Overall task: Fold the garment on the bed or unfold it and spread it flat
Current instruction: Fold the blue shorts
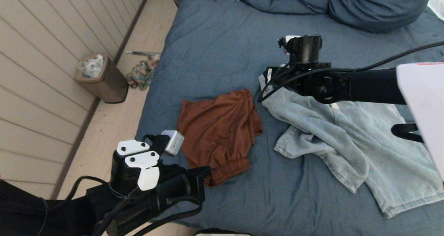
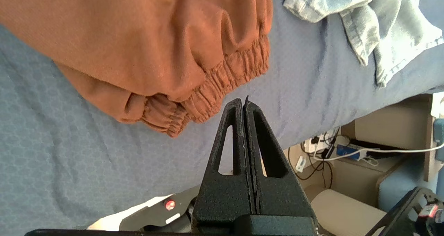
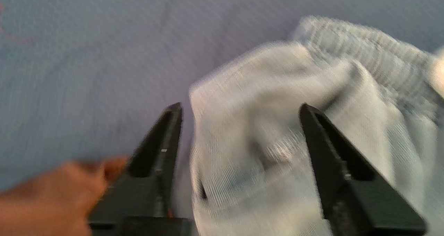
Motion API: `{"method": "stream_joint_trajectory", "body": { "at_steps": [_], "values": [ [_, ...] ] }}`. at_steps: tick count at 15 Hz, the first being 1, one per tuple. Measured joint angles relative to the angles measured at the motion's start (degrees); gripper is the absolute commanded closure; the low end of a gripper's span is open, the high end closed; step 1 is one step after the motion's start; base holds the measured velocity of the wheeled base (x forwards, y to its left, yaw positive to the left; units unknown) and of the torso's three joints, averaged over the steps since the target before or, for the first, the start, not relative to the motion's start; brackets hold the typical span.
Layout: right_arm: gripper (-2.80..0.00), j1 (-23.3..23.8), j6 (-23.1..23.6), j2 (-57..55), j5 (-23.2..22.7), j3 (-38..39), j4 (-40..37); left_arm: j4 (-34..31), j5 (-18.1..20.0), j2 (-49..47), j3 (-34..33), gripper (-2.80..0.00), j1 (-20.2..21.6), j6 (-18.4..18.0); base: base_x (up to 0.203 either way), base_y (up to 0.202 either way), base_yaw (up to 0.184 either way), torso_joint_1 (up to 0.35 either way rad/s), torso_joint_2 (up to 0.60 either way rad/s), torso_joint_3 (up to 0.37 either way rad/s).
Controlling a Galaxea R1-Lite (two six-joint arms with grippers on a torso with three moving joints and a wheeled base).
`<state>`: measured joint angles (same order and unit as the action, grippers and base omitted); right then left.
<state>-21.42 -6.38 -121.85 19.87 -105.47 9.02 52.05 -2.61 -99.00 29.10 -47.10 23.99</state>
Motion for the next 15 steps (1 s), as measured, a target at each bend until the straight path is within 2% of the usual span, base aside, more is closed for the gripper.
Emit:
{"method": "stream_joint_trajectory", "body": {
  "at_steps": [3, 7, 8, 11, 15],
  "values": [
    [-2.80, -0.3, -1.0, 8.1, 0.0, 8.9, -4.4, -3.0, 0.0, 2.3, 0.6, 0.00, 0.7, 0.0, 0.000, 0.000, 0.000, 0.000, 0.00, 0.000],
    [-2.80, 0.0, -1.1, 18.9, 0.0, 29.5, -10.1, -3.8, 0.1, 2.8, 1.4, 0.00, 2.2, 0.0, 0.000, 0.000, 0.000, 0.000, 0.00, 0.000],
    [0.00, 0.0, -0.8, 20.8, 0.0, 33.9, -10.5, -3.9, 0.2, 2.8, 1.4, 0.00, 2.2, 0.0, 0.000, 0.000, 0.000, 0.000, 0.00, 0.000],
    [0.00, 0.0, -0.4, 24.9, 0.0, 43.1, -11.3, -3.8, 0.2, 2.7, 1.5, 0.00, 2.3, 0.0, 0.000, 0.000, 0.000, 0.000, 0.00, 0.000],
    [0.00, -0.6, -0.8, 28.7, -0.3, 48.4, -11.3, -3.8, 0.4, 2.1, 1.4, 0.00, 2.3, 0.0, 0.000, 0.000, 0.000, 0.000, 0.00, 0.000]
  ]
}}
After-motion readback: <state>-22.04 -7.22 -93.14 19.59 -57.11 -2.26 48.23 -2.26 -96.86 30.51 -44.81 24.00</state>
